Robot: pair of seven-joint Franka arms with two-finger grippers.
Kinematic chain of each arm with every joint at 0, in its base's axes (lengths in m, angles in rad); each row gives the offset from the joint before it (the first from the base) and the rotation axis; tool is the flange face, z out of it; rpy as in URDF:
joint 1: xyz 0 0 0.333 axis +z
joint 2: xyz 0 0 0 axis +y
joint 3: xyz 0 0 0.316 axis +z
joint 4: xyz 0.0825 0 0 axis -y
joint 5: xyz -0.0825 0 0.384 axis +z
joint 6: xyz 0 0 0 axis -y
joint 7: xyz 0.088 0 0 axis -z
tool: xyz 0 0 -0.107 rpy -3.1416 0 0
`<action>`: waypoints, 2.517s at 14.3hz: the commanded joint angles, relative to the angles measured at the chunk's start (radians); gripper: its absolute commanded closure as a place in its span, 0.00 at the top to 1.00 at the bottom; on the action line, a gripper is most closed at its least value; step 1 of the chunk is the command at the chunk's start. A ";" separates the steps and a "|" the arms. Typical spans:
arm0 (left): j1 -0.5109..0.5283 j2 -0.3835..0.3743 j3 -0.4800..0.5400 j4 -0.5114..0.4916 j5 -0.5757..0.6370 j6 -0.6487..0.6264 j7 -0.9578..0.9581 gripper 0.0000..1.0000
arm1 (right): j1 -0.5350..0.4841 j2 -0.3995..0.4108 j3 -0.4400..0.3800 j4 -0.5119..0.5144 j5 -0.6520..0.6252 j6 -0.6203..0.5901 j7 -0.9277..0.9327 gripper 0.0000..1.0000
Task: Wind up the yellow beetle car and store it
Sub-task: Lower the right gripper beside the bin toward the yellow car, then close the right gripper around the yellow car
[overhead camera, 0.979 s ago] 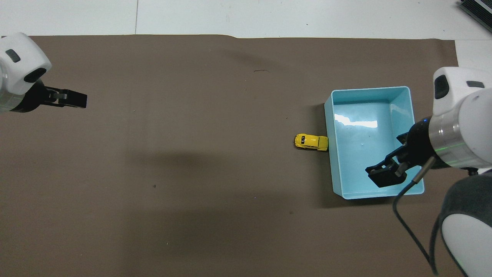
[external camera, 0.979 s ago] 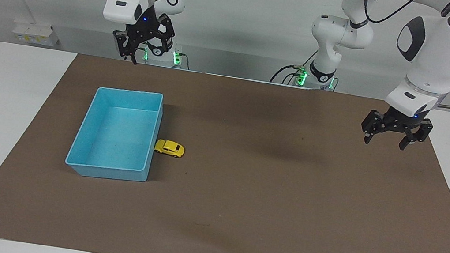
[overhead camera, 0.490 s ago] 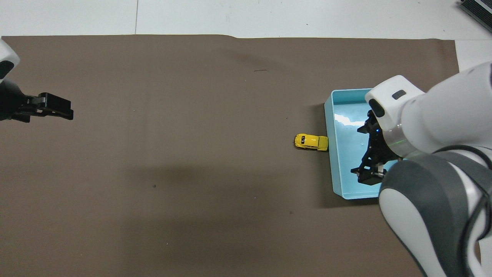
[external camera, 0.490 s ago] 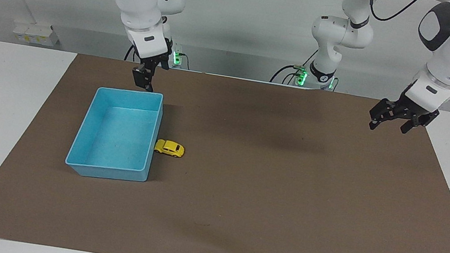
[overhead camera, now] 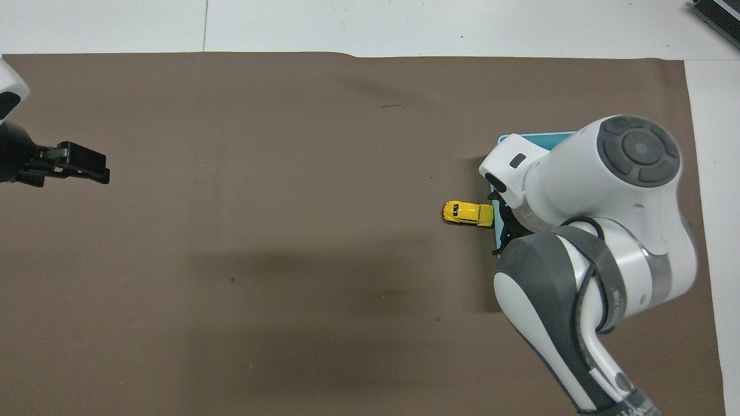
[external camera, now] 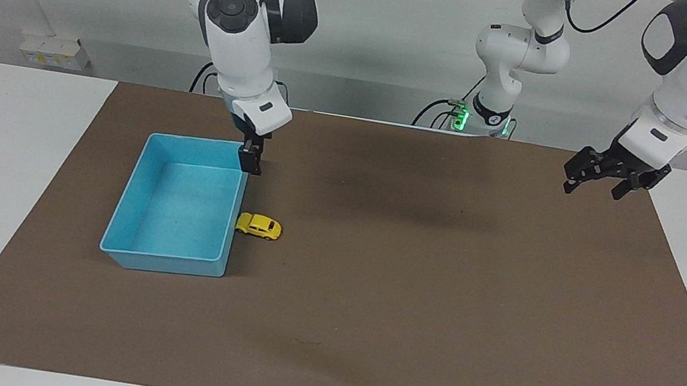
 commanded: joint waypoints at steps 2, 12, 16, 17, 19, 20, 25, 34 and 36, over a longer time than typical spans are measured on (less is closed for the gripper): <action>0.027 0.016 -0.012 0.029 -0.017 -0.021 0.017 1.00 | -0.014 -0.045 -0.002 -0.149 -0.018 0.153 -0.085 1.00; 0.022 0.016 -0.012 0.029 -0.017 -0.023 0.014 1.00 | -0.014 0.115 -0.003 -0.231 -0.020 0.472 -0.085 1.00; 0.019 0.016 -0.012 0.029 -0.017 -0.017 0.008 1.00 | -0.023 0.185 -0.003 -0.223 -0.018 0.565 -0.066 1.00; 0.019 0.016 -0.012 0.029 -0.017 -0.020 0.008 1.00 | -0.023 0.195 -0.003 -0.220 -0.018 0.576 -0.061 1.00; 0.019 0.016 -0.014 0.027 -0.017 -0.017 0.002 1.00 | -0.023 0.208 -0.003 -0.218 -0.018 0.595 -0.059 0.90; 0.019 0.016 -0.012 0.029 -0.017 -0.018 0.003 1.00 | -0.025 0.212 -0.003 -0.218 -0.018 0.598 -0.058 0.64; 0.018 0.016 -0.012 0.029 -0.020 -0.015 0.002 1.00 | -0.022 0.221 -0.002 -0.194 -0.018 0.586 -0.050 0.00; 0.013 0.014 -0.014 0.026 -0.020 -0.023 0.006 1.00 | 0.027 0.216 -0.002 0.004 0.003 0.342 0.043 0.00; 0.016 0.014 -0.014 0.026 -0.020 -0.020 0.005 1.00 | 0.021 0.189 -0.002 0.018 0.003 0.293 0.042 0.00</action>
